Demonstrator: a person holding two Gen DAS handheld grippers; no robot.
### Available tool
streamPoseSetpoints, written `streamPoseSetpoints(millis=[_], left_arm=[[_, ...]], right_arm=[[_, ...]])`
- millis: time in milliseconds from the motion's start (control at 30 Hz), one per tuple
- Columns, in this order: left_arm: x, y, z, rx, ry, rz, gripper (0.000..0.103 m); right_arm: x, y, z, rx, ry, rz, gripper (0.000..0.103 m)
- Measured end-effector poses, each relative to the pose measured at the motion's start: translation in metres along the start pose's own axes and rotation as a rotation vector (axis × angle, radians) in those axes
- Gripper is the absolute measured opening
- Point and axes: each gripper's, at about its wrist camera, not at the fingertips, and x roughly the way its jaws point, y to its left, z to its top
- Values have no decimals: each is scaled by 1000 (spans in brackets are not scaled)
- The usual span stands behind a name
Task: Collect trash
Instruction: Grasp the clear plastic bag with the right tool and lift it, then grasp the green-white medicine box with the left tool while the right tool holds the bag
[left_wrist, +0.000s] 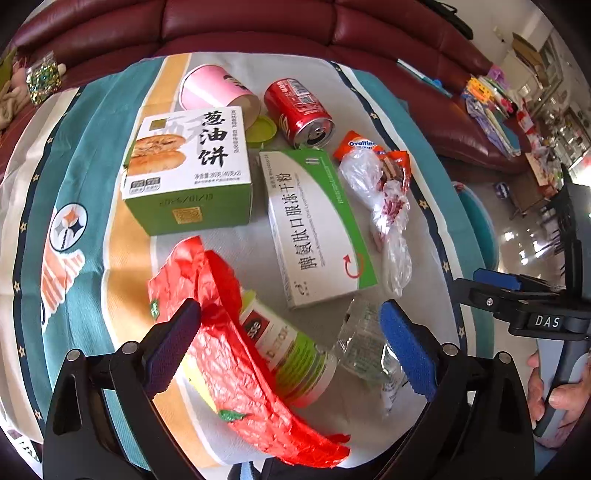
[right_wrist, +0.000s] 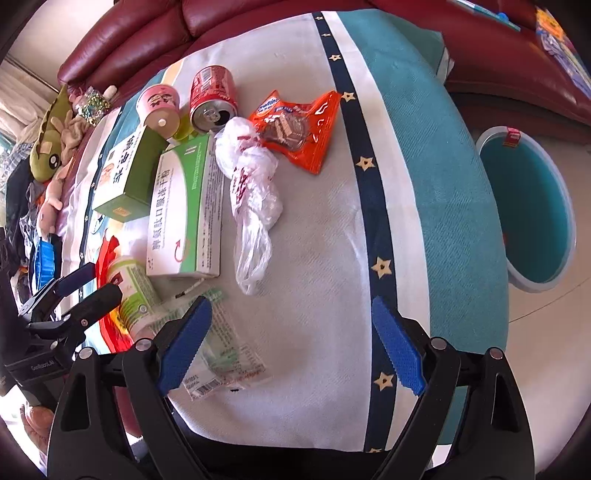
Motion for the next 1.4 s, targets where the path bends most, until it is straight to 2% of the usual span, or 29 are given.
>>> streamPoseSetpoints(millis=[233, 300, 367, 433, 467, 500, 533, 800, 1067, 1233, 1333, 1400], left_arm=[[19, -8, 21, 26, 27, 9, 97], [22, -8, 25, 23, 34, 11, 97], [25, -7, 28, 21, 42, 14, 97], [27, -6, 30, 17, 45, 16, 97], [28, -6, 32, 14, 46, 16, 97], [30, -6, 34, 13, 49, 19, 97], [31, -6, 34, 12, 53, 20, 97], [46, -31, 47, 43, 82, 16, 97], [82, -43, 52, 20, 143, 118, 97], [100, -35, 53, -15, 167, 152, 97], [103, -34, 52, -24, 143, 145, 97], [102, -36, 52, -11, 124, 152, 83]], right_arm=[[18, 6, 45, -20, -44, 51, 84], [30, 10, 55, -27, -33, 69, 74], [43, 15, 62, -31, -12, 93, 69], [53, 16, 67, -33, -5, 96, 68], [58, 16, 69, -36, -5, 99, 60], [62, 16, 69, -41, -1, 102, 41], [66, 16, 69, -44, 7, 111, 28], [38, -8, 62, -15, -46, 164, 26], [16, -42, 47, 38, -72, 192, 27], [12, -66, 37, 77, -74, 203, 28], [12, -75, 33, 98, -77, 208, 28], [12, -81, 30, 112, -77, 210, 28]])
